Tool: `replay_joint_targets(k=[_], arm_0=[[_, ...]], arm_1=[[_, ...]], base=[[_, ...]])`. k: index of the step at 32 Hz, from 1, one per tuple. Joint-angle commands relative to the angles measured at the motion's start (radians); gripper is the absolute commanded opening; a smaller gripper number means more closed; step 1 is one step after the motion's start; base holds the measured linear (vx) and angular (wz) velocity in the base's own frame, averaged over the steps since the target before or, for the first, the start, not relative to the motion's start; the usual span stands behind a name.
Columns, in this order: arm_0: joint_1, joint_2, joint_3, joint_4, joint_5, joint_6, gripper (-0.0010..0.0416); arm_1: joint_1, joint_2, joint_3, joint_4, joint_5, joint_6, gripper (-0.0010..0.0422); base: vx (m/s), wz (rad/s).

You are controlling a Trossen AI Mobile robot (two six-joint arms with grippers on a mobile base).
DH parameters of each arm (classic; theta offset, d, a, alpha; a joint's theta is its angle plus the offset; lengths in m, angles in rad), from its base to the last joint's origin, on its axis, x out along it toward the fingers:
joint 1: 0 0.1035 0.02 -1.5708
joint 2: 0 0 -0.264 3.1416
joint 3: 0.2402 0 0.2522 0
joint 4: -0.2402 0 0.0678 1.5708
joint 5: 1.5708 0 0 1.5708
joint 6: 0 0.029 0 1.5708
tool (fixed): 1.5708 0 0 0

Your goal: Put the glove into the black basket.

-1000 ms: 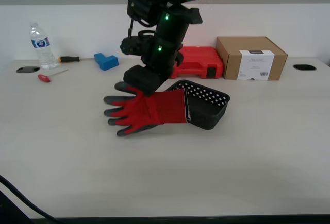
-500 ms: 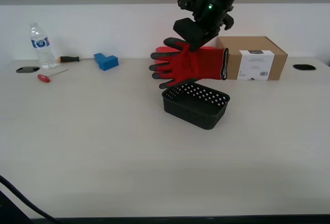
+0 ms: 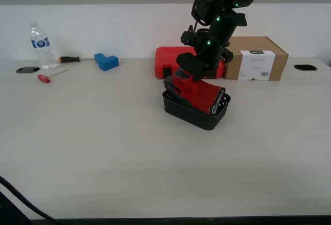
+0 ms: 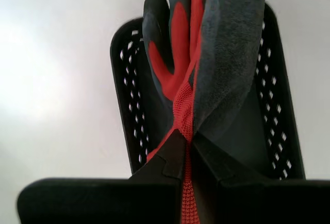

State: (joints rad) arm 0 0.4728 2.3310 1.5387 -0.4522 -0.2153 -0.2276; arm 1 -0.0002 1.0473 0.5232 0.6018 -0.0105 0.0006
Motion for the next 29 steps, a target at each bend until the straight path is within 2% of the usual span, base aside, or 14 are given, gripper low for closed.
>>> replay_joint_targets(k=[1, 7, 15, 19, 24, 29], arm_0=[[-0.013, 0.025, 0.001, -0.016, -0.003, 0.008, -0.0001], [-0.028, 0.1, 0.001, -0.035, -0.008, 0.011, 0.0], [-0.032, 0.099, 0.001, -0.035, -0.007, 0.025, 0.0003], [-0.037, 0.099, 0.001, -0.034, -0.015, 0.051, 0.0003], [-0.043, 0.099, 0.001, -0.035, -0.042, 0.058, 0.0003], [-0.06, 0.099, 0.001, -0.048, -0.102, 0.072, 0.0007]], arm_1=[[0.0, 0.0, 0.0, 0.005, 0.0, 0.0, 0.0], [0.0, 0.0, 0.0, 0.006, 0.0, 0.0, 0.0], [0.0, 0.0, 0.0, 0.005, 0.0, 0.0, 0.0], [0.0, 0.0, 0.0, 0.005, 0.0, 0.0, 0.0], [0.0, 0.0, 0.0, 0.005, 0.0, 0.0, 0.0], [0.0, 0.0, 0.0, 0.005, 0.0, 0.0, 0.0]], base=[[0.0, 0.0], [0.0, 0.0], [0.0, 0.0], [0.0, 0.0], [0.0, 0.0], [0.0, 0.0]])
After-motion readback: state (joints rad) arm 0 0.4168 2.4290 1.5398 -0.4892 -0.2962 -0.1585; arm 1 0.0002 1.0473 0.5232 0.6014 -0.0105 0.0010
